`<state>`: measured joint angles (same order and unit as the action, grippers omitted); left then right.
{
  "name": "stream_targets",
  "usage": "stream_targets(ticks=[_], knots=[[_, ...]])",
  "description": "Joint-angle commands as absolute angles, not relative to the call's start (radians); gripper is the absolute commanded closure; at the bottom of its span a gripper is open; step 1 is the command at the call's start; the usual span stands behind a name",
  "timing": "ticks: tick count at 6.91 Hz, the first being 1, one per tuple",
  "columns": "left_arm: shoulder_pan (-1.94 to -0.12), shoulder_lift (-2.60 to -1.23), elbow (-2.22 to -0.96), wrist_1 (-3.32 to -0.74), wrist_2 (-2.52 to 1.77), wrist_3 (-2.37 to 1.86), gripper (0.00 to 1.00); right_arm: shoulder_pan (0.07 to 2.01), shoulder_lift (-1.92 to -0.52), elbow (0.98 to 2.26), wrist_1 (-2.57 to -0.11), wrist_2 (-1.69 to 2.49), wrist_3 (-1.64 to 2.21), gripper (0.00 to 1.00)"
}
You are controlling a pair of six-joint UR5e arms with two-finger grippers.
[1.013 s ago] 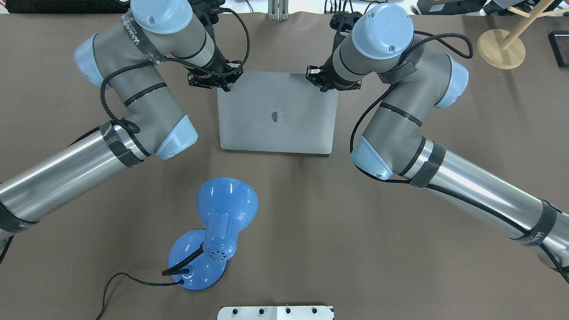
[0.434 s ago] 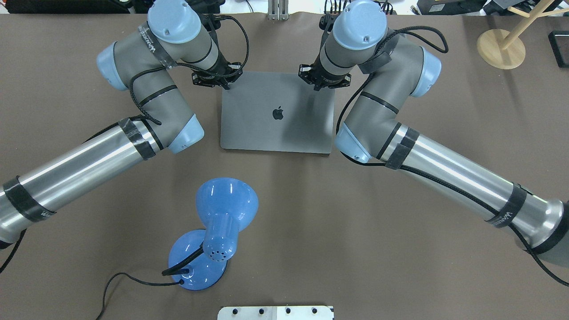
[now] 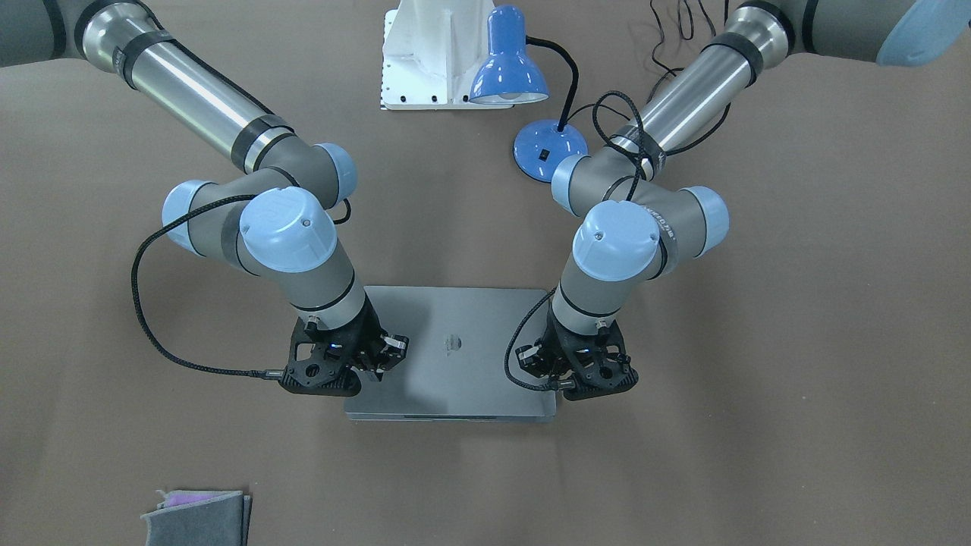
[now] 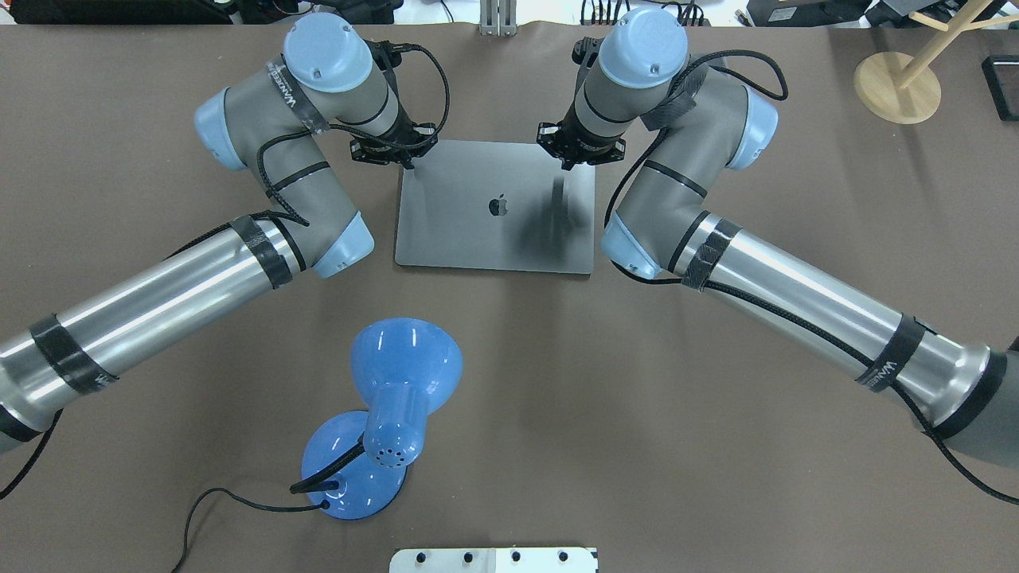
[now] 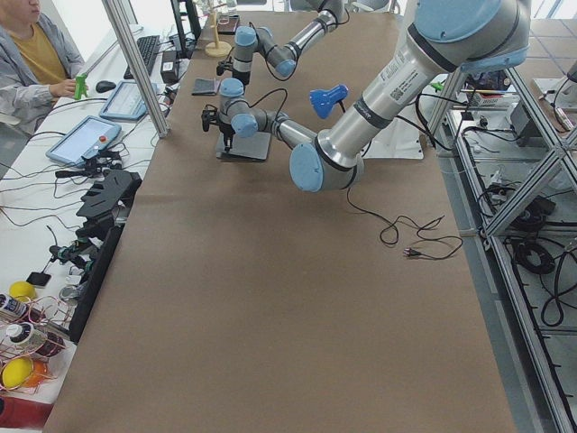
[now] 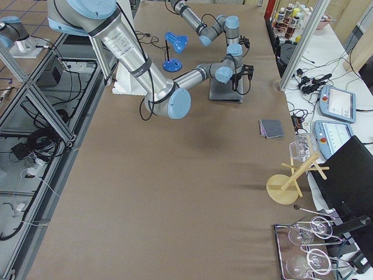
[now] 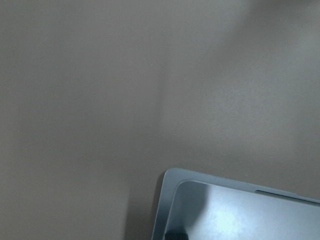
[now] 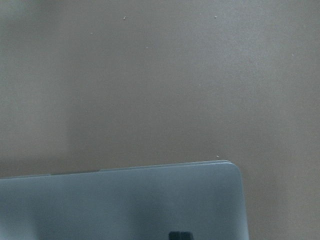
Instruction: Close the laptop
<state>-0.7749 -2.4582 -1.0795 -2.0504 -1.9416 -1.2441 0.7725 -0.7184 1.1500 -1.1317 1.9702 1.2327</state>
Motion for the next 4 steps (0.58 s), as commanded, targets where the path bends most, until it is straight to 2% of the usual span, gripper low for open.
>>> stream_targets(ticks=[1, 2, 3, 4], knots=[[-0.829, -2.438, -1.188, -2.007, -2.026, -1.244, 1.00, 0.843, -0.707, 1.149, -1.129, 2.088, 1.232, 1.00], [-0.894, -2.354, -1.353, -1.874, -2.174, -1.240, 0.66, 0.886, -0.731, 1.182, -1.134, 2.142, 1.230, 1.00], [-0.957, -2.209, -1.570, -1.776, -2.206, -1.165, 0.03, 0.946, -0.824, 1.295, -1.138, 2.208, 1.229, 1.00], [-0.989, -2.036, -1.826, -1.621, -2.206, -0.993, 0.03, 1.027, -0.941, 1.415, -1.164, 2.283, 1.217, 0.29]])
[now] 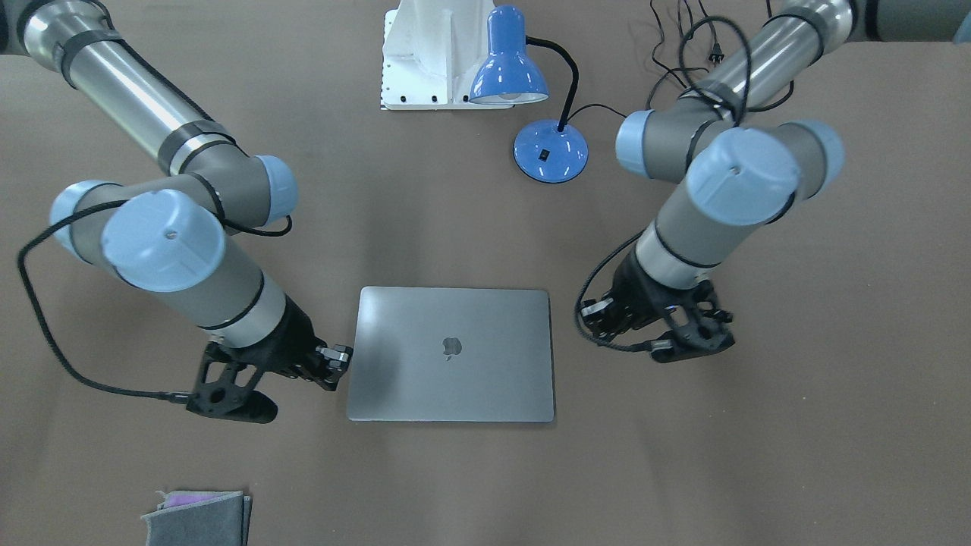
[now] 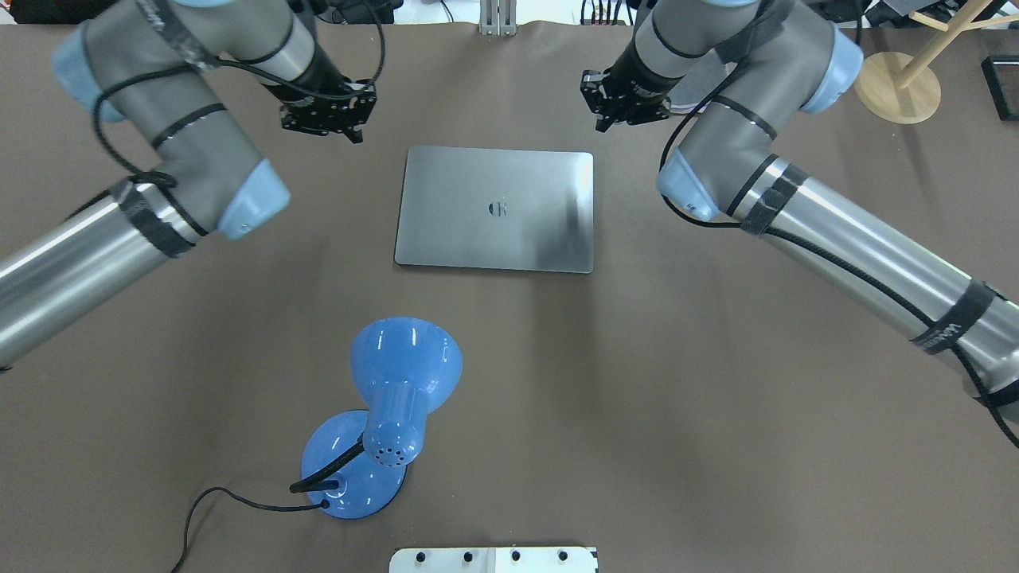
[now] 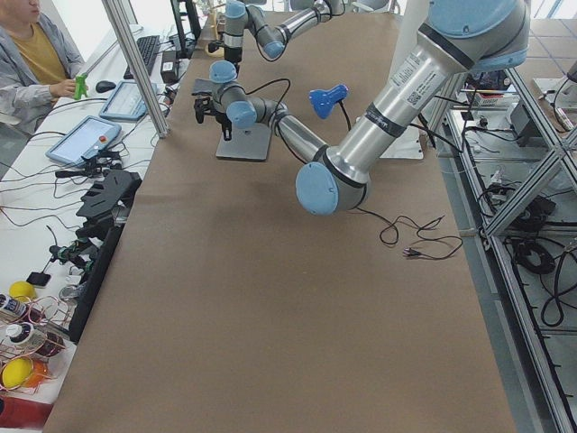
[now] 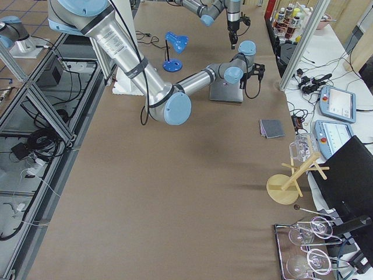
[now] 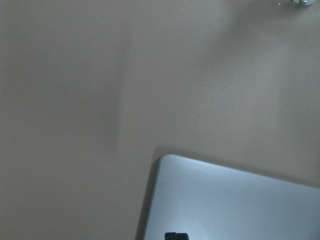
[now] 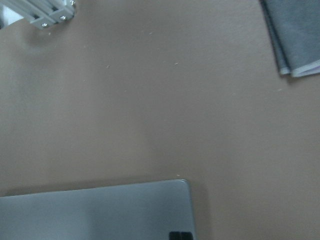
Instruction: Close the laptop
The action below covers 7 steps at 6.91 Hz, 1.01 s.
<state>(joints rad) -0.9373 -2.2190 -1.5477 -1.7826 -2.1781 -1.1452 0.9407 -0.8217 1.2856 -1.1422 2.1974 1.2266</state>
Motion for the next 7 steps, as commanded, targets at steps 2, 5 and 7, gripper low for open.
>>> stream_targets(ticks=[2, 5, 7], knots=[[-1.140, -1.872, -2.079, -1.351, -2.206, -0.681, 0.03, 1.206, -1.206, 1.686, -1.292, 2.366, 0.900, 0.00], [-1.467, -1.414, -2.134, -1.345, -2.244, 0.001, 0.02, 1.524, -1.429, 1.862, -1.805, 2.360, 0.002, 0.00], [-1.682, -1.394, -1.984, -1.350, -2.247, 0.210, 0.02, 1.574, -1.521, 1.842, -1.885, 2.298, -0.263, 0.00]])
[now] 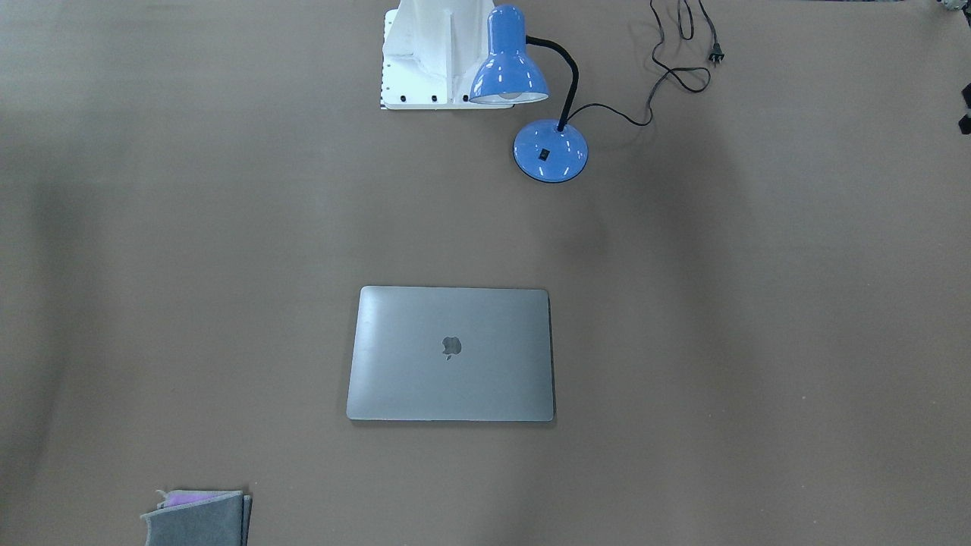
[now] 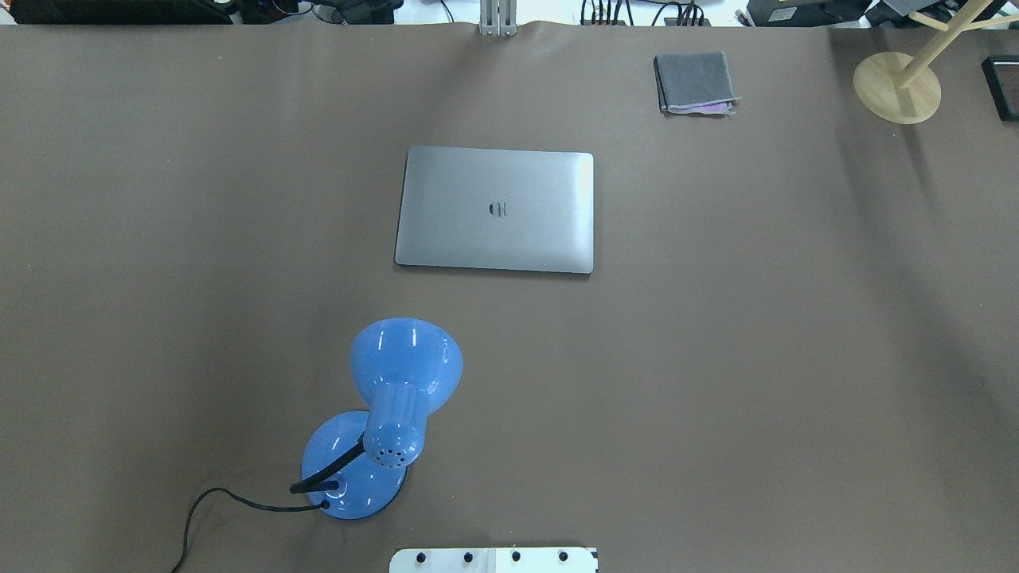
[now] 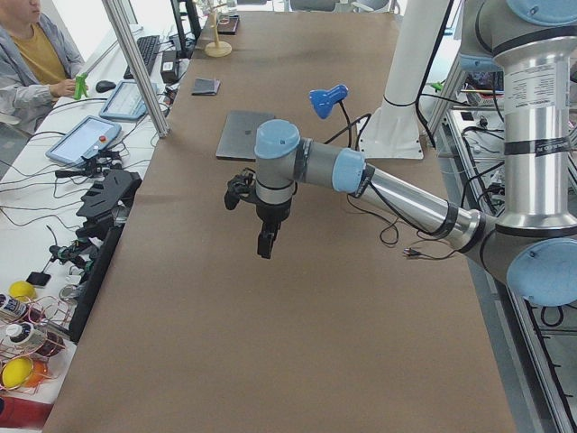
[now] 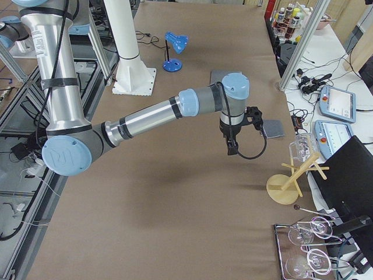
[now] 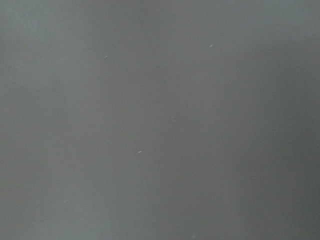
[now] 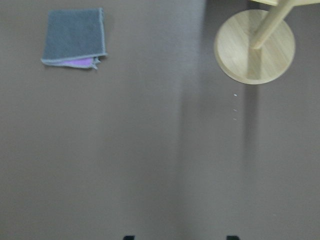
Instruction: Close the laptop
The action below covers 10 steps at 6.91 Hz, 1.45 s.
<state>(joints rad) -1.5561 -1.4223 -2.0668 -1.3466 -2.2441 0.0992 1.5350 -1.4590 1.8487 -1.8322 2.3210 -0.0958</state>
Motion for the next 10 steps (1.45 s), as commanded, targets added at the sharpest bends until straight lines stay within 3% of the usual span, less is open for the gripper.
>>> stream_targets(ticks=[1, 10], knots=[[-1.689, -1.402, -1.958, -1.342, -2.243, 0.206, 0.02, 1.574, -1.573, 1.839, -1.878, 2.302, -0.265, 0.00], [-1.690, -1.394, -1.971, -1.335, -2.243, 0.206, 0.02, 1.574, -1.568, 1.848, -1.876, 2.318, -0.247, 0.00]])
